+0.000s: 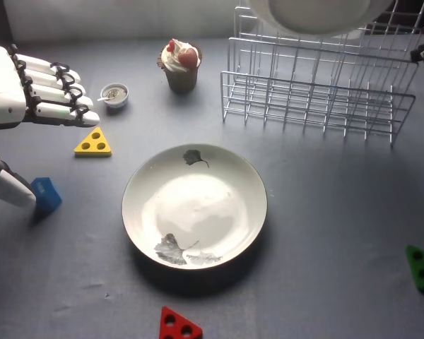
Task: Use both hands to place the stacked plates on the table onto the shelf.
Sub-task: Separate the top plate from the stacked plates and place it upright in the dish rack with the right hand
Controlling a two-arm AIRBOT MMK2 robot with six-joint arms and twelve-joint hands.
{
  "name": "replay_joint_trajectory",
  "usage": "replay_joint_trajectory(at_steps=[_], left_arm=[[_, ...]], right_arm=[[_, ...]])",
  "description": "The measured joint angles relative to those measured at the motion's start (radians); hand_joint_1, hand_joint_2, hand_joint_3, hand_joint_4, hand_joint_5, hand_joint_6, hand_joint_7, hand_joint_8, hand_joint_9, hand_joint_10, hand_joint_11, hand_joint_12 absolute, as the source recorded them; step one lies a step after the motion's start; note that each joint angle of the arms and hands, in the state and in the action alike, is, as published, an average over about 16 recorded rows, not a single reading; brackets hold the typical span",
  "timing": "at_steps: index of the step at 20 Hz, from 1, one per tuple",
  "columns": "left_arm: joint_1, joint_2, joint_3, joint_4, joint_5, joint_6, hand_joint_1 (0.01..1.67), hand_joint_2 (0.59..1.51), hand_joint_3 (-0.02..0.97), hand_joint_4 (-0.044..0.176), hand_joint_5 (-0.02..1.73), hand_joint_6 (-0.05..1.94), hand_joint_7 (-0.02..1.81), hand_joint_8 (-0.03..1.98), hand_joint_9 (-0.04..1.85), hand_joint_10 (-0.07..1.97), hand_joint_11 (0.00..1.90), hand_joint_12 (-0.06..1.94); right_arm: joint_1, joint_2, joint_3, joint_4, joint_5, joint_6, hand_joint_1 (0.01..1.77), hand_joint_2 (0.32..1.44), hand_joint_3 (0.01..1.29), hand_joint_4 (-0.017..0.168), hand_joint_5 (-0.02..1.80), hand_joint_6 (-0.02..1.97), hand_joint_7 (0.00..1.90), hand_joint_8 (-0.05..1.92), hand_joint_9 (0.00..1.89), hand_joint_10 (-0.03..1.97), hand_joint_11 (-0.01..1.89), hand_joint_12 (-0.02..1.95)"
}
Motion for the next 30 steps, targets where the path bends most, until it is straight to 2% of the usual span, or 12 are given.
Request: replay_joint_trajectory(at_steps=[7, 17, 20, 30], left_arm=[[-0.005, -0.002, -0.002, 0.007, 0.006, -0.005, 0.01, 0.953, -0.002, 0.008, 0.14, 0.02, 0.19, 0.01, 0.19, 0.02, 0.18, 0.01], [-0.014, -0.004, -0.003, 0.018, 0.012, -0.013, 0.02, 0.953, -0.002, 0.008, 0.16, 0.02, 0.20, 0.01, 0.20, 0.02, 0.17, 0.01], [-0.017, -0.004, -0.005, 0.021, 0.013, -0.014, 0.01, 0.954, -0.001, 0.008, 0.16, 0.02, 0.20, 0.01, 0.20, 0.02, 0.17, 0.01], [-0.026, -0.007, -0.012, 0.032, 0.017, -0.019, 0.01, 0.968, -0.002, 0.008, 0.16, 0.02, 0.20, 0.01, 0.21, 0.02, 0.18, 0.01]], right_arm=[[0.005, -0.021, 0.051, 0.061, -0.036, -0.005, 1.47, 0.90, 0.01, -0.009, 0.98, 0.75, 1.16, 0.46, 1.23, 0.50, 1.03, 1.30], [0.009, -0.042, 0.105, 0.074, -0.084, 0.000, 1.48, 0.91, 0.01, -0.009, 0.91, 0.86, 1.12, 0.53, 1.17, 0.64, 1.03, 1.29], [0.009, -0.047, 0.118, 0.078, -0.093, 0.002, 1.47, 0.92, 0.01, -0.009, 0.89, 0.89, 1.11, 0.57, 1.15, 0.69, 1.04, 1.22], [-0.009, -0.060, 0.141, 0.096, -0.101, 0.006, 1.47, 0.92, 0.01, -0.009, 0.88, 0.91, 1.12, 0.59, 1.13, 0.73, 1.01, 1.26]])
